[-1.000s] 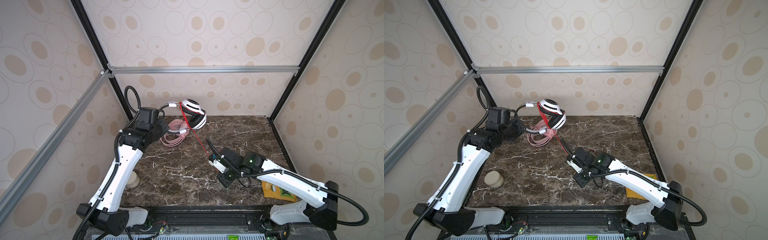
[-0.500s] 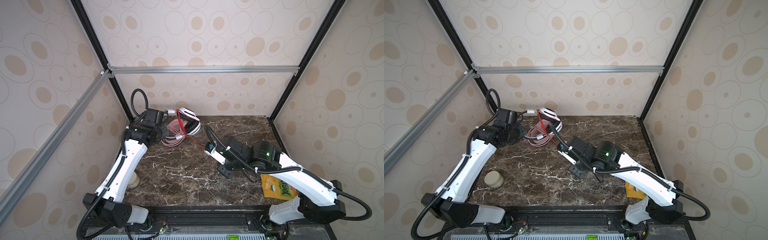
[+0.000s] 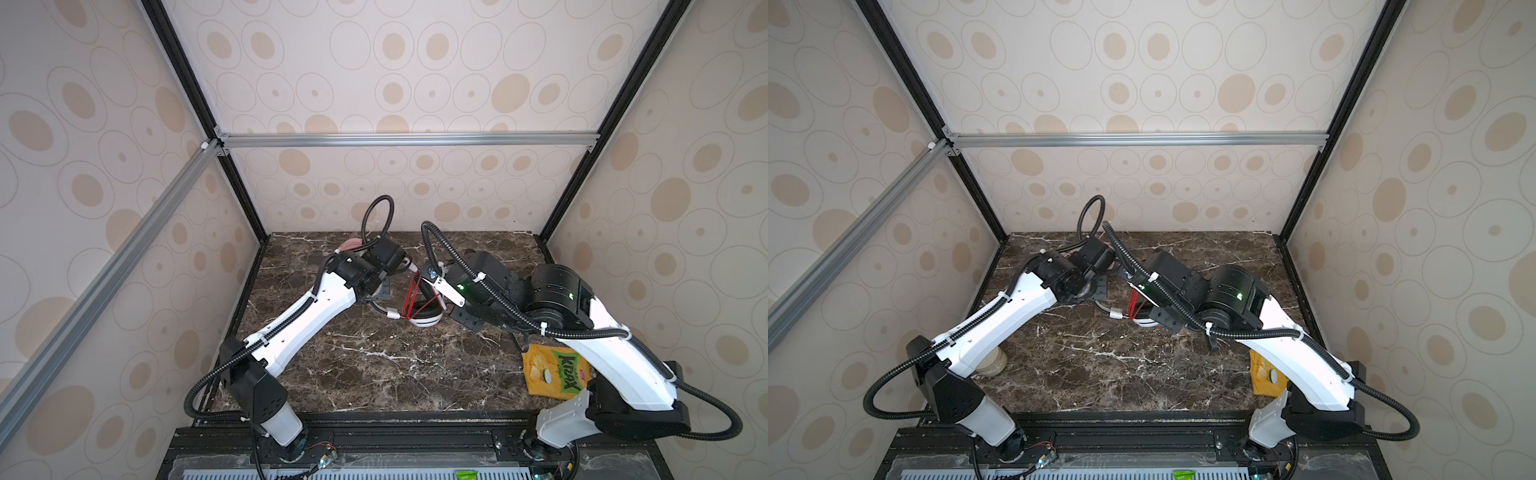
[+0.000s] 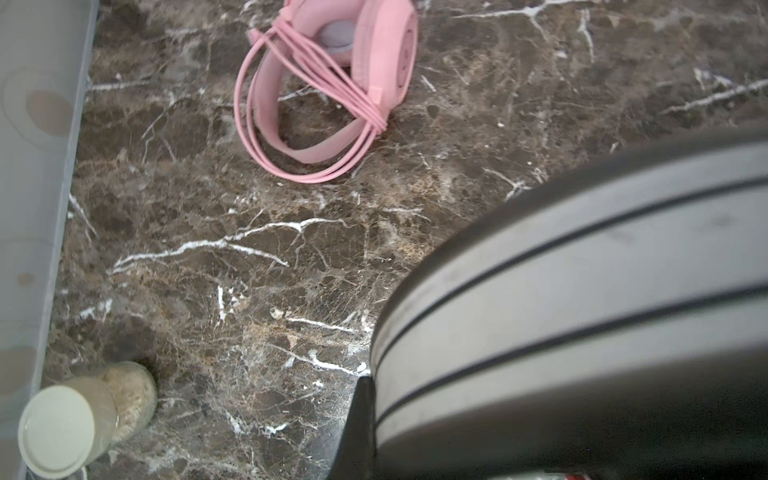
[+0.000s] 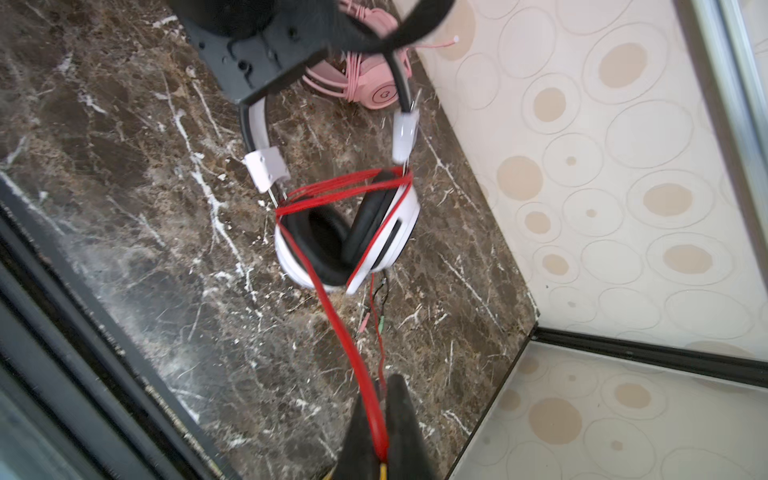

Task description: Wrap the headphones

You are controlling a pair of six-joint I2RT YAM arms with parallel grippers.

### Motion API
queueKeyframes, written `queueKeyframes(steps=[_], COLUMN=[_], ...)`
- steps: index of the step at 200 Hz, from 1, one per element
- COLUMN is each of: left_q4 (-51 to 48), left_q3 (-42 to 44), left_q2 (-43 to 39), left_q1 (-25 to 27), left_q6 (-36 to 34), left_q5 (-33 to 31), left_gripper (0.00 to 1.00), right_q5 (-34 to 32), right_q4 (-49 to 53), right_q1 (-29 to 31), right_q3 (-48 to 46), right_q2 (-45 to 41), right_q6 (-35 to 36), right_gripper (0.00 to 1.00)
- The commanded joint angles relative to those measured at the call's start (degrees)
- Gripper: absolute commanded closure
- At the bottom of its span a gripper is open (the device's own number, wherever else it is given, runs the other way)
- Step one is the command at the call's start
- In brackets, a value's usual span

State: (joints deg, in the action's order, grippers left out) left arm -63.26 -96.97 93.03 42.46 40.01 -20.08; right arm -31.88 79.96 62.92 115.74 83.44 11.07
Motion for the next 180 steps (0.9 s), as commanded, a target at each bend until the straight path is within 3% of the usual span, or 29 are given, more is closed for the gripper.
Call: queueKeyframes(steps=[1, 65, 86, 115, 180], left_q4=[4.1, 11.1, 12.7, 13.0, 18.8], left_q3=[-2.2, 1.3, 2.2, 2.3, 4.2], left_q2=[-1.6, -6.0, -7.8, -9.2, -13.3], left_q1=[3.1, 7.3, 7.5, 7.5, 7.5], left_q6=[-10.8, -18.3, -18.6, -18.7, -21.1], left_q5=[1.0, 10.9, 11.3, 11.0, 16.9], left_gripper=[1.0, 1.0, 1.0, 1.0, 1.0], right_q5=[-3.4, 14.6, 21.3, 26.2, 38.1], right_q4=[-6.6, -21.4, -24.5, -28.0, -33.3], right_q1=[-3.3, -21.2, -26.5, -31.5, -41.4], right_q3=[-4.0, -13.8, -16.8, -21.9, -30.8], right_q2=[-4.2, -8.9, -9.6, -11.5, -13.8], right_q6=[4.6, 4.9, 3.0, 0.3, -5.7], right_gripper=[1.0, 1.0, 1.0, 1.0, 1.0])
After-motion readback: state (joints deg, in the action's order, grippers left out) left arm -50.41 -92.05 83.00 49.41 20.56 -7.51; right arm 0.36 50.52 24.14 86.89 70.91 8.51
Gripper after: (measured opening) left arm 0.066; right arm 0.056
